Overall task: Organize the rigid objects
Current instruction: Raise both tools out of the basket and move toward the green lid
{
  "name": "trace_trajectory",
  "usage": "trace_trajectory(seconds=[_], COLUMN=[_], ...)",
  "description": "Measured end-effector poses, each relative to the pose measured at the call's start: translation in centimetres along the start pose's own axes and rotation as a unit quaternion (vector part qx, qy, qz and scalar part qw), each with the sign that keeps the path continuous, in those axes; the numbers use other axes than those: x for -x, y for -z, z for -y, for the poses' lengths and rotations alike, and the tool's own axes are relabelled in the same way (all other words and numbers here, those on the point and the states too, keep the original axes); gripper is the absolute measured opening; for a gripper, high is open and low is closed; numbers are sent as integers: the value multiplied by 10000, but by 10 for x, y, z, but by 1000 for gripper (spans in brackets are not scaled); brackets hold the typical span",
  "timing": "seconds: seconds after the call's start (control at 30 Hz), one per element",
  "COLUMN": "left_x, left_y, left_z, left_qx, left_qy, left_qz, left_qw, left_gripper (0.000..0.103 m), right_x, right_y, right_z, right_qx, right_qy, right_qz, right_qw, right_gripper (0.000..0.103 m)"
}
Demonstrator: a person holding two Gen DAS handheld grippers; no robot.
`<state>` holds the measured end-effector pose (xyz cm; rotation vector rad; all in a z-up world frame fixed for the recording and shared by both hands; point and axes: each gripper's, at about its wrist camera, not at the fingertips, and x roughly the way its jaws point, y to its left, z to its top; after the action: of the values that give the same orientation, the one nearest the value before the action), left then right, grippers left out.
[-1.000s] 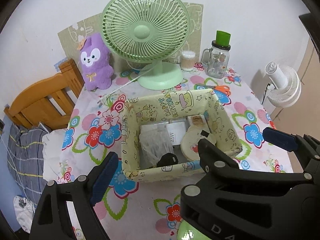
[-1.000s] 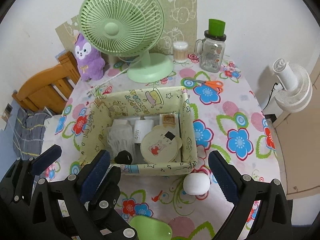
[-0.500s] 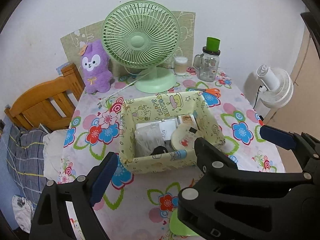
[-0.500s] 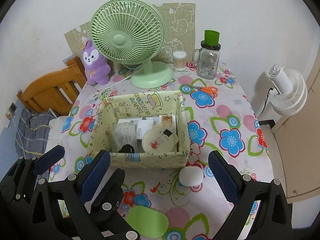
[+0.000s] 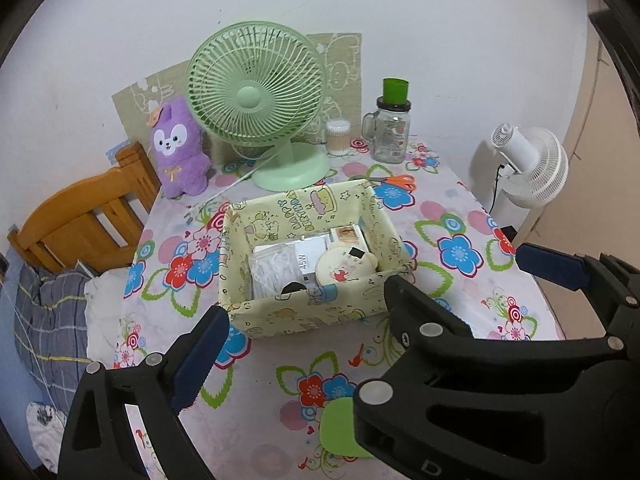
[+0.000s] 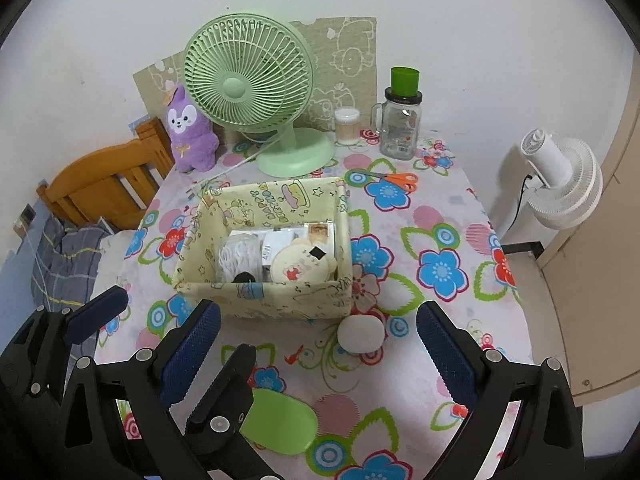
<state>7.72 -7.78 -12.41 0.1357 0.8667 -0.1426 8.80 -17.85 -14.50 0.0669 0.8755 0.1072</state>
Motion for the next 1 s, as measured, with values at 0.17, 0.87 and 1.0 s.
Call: trace_trajectory(seconds=[0.17,0.87,1.0], left_x=[3,-11,-18], left_y=[7,41,46], left_z=[7,24,25], left_qx=[11,172,165], left_qy=[125,301,303], left_qz=[-11,-219,-268], left_qw=[9999,9992,9990], left_gripper=[99,103,103], right_x=[5,-11,-19], right_y=[8,38,45], right_z=[6,15,16], right_qx=[12,359,329], right_qy=[9,-76,-73], right_qz=[4,-201,-210], right_qw=[10000,9991,9992], right_gripper=[100,100,100])
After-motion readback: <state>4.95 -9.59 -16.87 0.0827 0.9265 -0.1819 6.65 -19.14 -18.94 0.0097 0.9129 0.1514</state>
